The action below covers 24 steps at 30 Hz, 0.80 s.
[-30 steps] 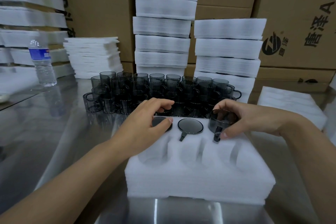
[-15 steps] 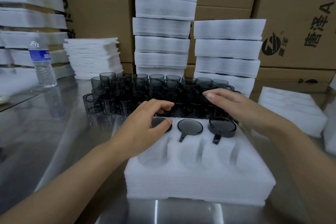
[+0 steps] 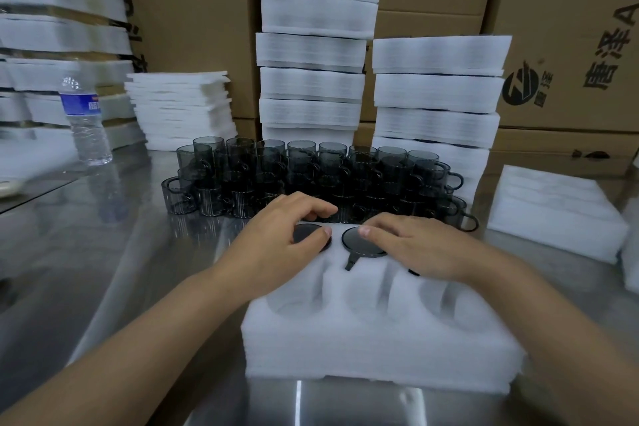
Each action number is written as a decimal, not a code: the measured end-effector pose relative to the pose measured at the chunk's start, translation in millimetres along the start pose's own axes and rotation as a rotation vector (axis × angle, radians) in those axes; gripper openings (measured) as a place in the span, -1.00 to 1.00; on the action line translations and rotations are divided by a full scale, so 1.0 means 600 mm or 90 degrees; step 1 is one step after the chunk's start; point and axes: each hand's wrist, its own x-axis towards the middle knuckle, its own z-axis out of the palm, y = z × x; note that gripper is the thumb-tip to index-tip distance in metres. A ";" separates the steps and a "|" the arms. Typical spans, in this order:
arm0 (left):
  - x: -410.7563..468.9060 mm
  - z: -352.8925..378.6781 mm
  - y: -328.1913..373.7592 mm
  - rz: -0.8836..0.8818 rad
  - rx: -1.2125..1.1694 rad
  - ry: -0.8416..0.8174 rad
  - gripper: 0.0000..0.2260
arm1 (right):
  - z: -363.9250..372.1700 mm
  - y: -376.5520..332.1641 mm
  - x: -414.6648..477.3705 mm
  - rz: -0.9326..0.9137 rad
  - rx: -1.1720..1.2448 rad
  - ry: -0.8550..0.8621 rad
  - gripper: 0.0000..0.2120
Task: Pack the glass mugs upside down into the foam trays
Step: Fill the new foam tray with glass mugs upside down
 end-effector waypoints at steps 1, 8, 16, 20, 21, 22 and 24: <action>0.000 0.000 0.000 -0.002 -0.002 -0.003 -0.78 | 0.000 0.000 0.000 0.002 -0.005 -0.003 -0.59; 0.000 -0.002 0.005 -0.008 -0.027 -0.025 -0.84 | 0.001 0.003 0.007 -0.012 -0.043 -0.050 -0.53; 0.005 -0.001 0.002 -0.009 -0.011 -0.037 -0.79 | 0.003 0.005 0.012 -0.013 -0.044 -0.045 -0.50; 0.017 -0.001 0.008 0.072 0.143 -0.052 -0.82 | 0.003 0.003 0.013 -0.012 -0.048 -0.041 -0.49; 0.024 -0.005 0.010 0.063 0.136 -0.084 -0.82 | 0.003 0.003 0.012 -0.014 -0.049 -0.040 -0.48; 0.034 -0.011 0.013 0.041 0.122 -0.116 -0.81 | 0.003 0.004 0.010 -0.016 -0.047 -0.039 -0.48; 0.056 -0.017 0.019 -0.011 0.124 -0.148 -0.80 | 0.002 0.004 0.007 -0.020 -0.041 -0.033 -0.47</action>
